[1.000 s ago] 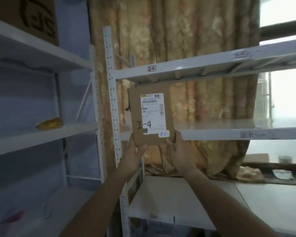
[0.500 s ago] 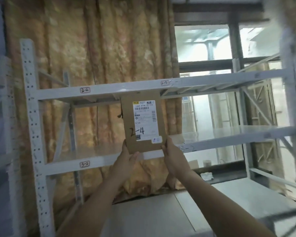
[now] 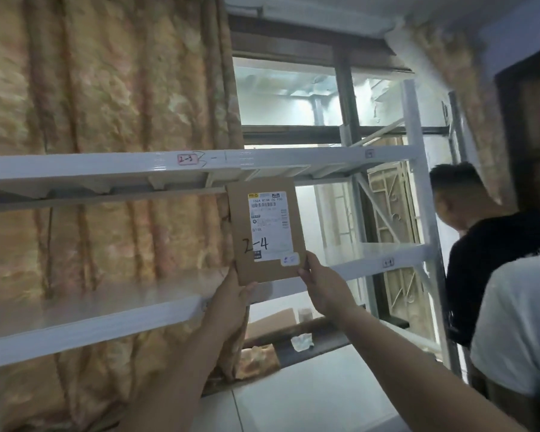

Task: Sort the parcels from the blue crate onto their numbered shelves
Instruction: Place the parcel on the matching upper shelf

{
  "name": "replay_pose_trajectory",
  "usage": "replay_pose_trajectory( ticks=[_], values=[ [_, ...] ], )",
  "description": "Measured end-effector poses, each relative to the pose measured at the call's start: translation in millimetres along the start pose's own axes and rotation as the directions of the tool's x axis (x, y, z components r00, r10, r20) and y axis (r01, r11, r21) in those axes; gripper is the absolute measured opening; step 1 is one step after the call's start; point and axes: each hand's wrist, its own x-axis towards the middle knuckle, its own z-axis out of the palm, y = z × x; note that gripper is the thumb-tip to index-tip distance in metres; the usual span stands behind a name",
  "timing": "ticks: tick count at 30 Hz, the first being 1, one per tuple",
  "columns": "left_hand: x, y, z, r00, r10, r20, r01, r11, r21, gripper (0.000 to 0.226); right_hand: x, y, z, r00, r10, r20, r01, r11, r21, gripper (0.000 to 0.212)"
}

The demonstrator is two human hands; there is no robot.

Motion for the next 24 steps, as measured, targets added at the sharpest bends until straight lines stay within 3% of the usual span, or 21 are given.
replay_pose_trajectory(
  ticks=[5, 10, 14, 24],
  values=[
    [40, 7, 62, 0.998, 0.049, -0.045, -0.048, 0.998, 0.036, 0.042, 20, 67, -26, 0.998, 0.056, -0.019, -0.056, 0.998, -0.029, 0.028],
    [65, -1, 110, 0.998, 0.052, -0.03, -0.053, 0.999, -0.015, 0.054, 40, 116, -31, 0.997, 0.082, -0.014, -0.083, 0.995, -0.054, 0.026],
    [80, -18, 119, 0.999, 0.018, -0.037, -0.017, 1.0, 0.009, 0.054, 54, 134, -18, 0.997, 0.072, 0.004, -0.071, 0.995, -0.064, 0.028],
    [134, -3, 135, 0.991, 0.121, -0.063, -0.115, 0.989, 0.096, 0.058, 94, 140, -41, 0.99, 0.092, -0.11, -0.105, 0.987, -0.12, 0.03]
  ],
)
